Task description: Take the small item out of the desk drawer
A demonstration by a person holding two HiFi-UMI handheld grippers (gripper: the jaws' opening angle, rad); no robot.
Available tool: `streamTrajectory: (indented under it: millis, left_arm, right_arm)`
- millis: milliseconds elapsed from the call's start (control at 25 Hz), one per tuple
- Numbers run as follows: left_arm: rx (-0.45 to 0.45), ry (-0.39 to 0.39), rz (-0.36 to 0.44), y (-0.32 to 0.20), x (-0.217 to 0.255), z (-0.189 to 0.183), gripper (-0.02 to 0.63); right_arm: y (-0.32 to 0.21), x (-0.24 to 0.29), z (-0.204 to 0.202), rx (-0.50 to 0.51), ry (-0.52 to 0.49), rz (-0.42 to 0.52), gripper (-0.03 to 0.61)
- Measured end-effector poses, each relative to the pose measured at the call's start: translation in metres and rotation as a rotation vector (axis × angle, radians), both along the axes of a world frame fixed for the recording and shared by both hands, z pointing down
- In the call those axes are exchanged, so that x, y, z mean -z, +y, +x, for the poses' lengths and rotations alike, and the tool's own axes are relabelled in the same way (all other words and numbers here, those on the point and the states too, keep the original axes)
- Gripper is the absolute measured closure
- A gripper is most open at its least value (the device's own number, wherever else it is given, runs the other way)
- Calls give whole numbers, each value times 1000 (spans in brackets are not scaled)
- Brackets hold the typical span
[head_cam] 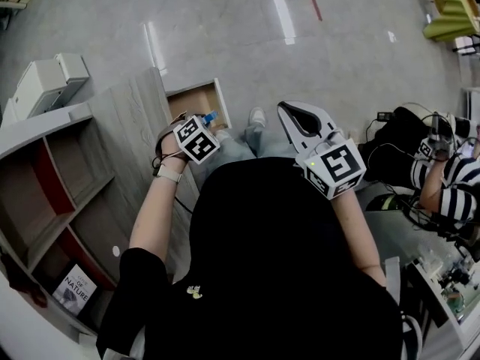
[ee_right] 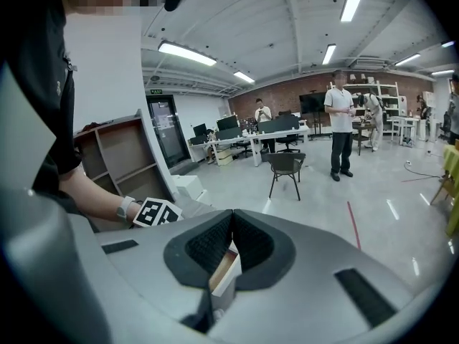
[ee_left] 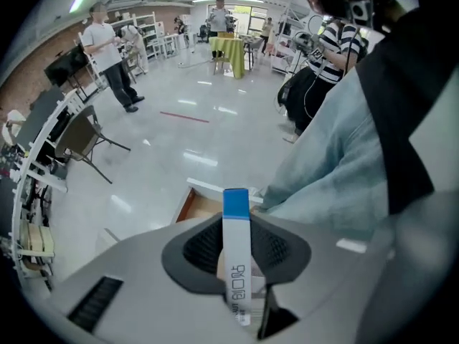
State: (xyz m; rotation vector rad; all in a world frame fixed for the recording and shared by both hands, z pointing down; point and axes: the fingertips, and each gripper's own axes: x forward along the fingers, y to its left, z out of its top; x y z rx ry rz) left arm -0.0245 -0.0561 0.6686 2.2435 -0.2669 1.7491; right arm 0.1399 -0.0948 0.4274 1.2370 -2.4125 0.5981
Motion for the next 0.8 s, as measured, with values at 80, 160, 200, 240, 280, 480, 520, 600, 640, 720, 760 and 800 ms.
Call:
streamTrajectory:
  millis: [80, 160, 200, 240, 280, 480, 520, 600, 640, 720, 760, 800]
  left_arm:
    - [48, 38, 26, -3, 20, 4, 522]
    - [101, 85, 50, -7, 41, 7, 520]
    - [131, 112, 59, -9, 52, 7, 520]
    - [167, 142, 66, -11, 63, 8, 520]
    - [206, 173, 75, -14, 74, 8, 520]
    - [354, 274, 178, -29, 125, 2, 521]
    - [371, 289, 200, -30, 134, 0, 520]
    - [409, 327, 239, -30, 151, -5, 520]
    - [431, 347, 260, -30, 161, -8, 520]
    - [476, 387, 309, -32, 179, -14, 521]
    - [497, 407, 336, -33, 188, -18, 521]
    - [516, 426, 362, -33, 197, -21, 522]
  right_arm:
    - [-1, 5, -4, 24, -6, 12, 581]
    - [-1, 10, -9, 48, -12, 23, 581]
    - [-1, 14, -13, 60, -16, 29, 581]
    - [-2, 17, -16, 70, -22, 35, 581]
    - [-3, 20, -19, 82, -27, 40, 581]
    - [-8, 31, -35, 146, -55, 75, 581]
    - [-9, 34, -39, 157, -60, 82, 581]
    - [-9, 40, -48, 173, -72, 96, 581]
    - [-9, 44, -52, 180, -78, 103, 581]
    - [-9, 50, -61, 199, -92, 116, 581]
    - [-10, 53, -66, 212, -98, 122, 581]
    - [-11, 56, -71, 226, -102, 129, 581]
